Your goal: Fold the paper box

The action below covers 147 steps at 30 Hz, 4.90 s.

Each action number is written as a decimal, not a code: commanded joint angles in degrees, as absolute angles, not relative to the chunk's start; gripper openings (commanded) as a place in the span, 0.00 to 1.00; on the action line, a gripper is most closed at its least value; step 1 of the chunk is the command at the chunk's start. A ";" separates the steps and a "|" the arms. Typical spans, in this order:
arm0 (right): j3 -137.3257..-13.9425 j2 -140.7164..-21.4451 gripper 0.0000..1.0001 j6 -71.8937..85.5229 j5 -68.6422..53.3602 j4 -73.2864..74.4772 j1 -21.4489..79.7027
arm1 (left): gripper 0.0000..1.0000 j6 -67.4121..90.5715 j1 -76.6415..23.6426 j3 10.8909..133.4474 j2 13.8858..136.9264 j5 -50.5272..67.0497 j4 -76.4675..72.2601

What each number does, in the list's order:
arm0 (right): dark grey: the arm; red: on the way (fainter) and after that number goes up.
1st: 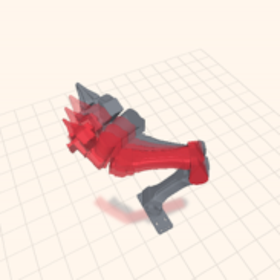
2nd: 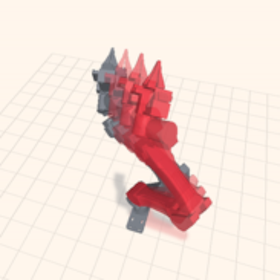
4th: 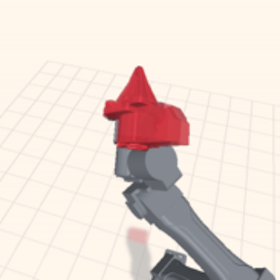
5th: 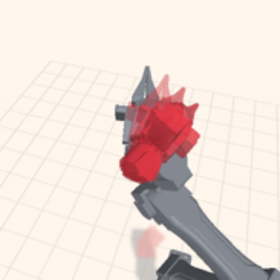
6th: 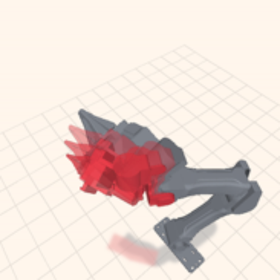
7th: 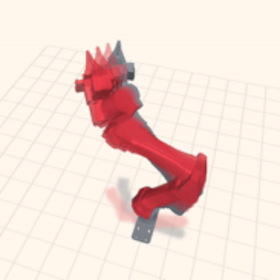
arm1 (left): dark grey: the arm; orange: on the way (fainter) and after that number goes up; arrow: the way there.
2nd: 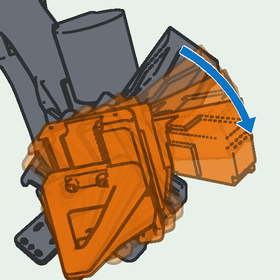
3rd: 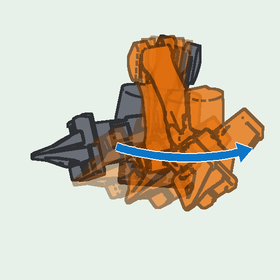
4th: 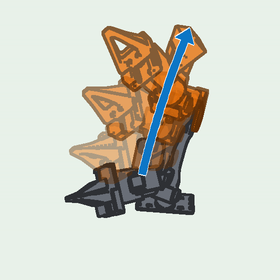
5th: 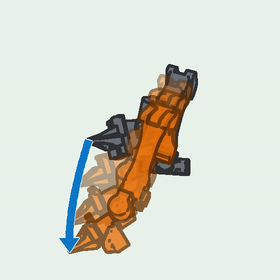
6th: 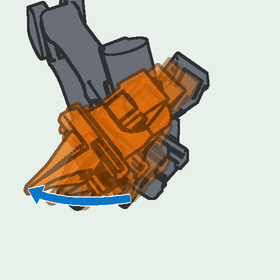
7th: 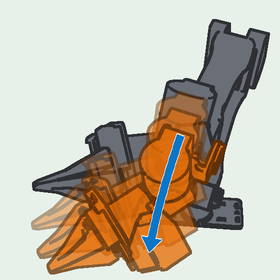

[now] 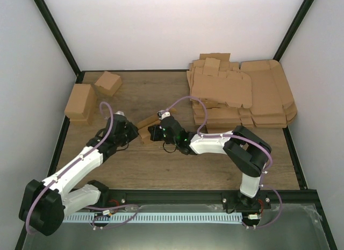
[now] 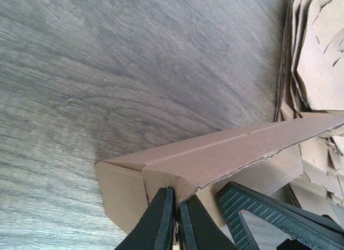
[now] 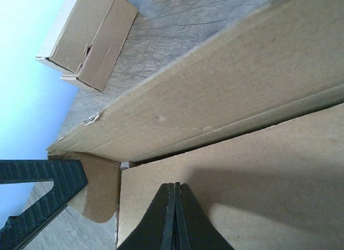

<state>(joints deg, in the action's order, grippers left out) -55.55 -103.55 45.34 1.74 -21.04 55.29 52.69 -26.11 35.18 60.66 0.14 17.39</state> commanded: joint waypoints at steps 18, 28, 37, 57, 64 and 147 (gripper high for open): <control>-56.60 -105.27 0.01 46.13 4.90 -15.79 55.63 | 0.04 52.28 -31.46 33.74 62.96 -2.15 24.40; -56.95 -104.95 0.01 45.91 5.89 -14.74 55.63 | 0.04 48.74 -31.46 33.49 65.38 4.32 23.45; -57.13 -104.90 0.01 45.71 6.31 -14.35 55.63 | 0.04 43.73 -31.46 40.07 68.28 0.60 32.05; -56.19 -101.39 0.04 42.39 3.80 -12.89 55.61 | 0.04 46.43 -31.46 37.01 69.39 0.92 27.09; -50.95 -91.16 0.20 35.04 -0.84 -8.59 55.55 | 0.05 45.17 -31.46 39.65 70.34 -0.93 28.00; -63.91 -92.80 0.01 0.29 -12.92 14.57 34.67 | 0.41 28.11 -31.38 52.85 85.10 -4.86 28.88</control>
<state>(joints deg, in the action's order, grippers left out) -58.67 -93.03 -0.95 -10.83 7.75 33.93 28.86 -31.40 53.65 82.98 -5.67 28.88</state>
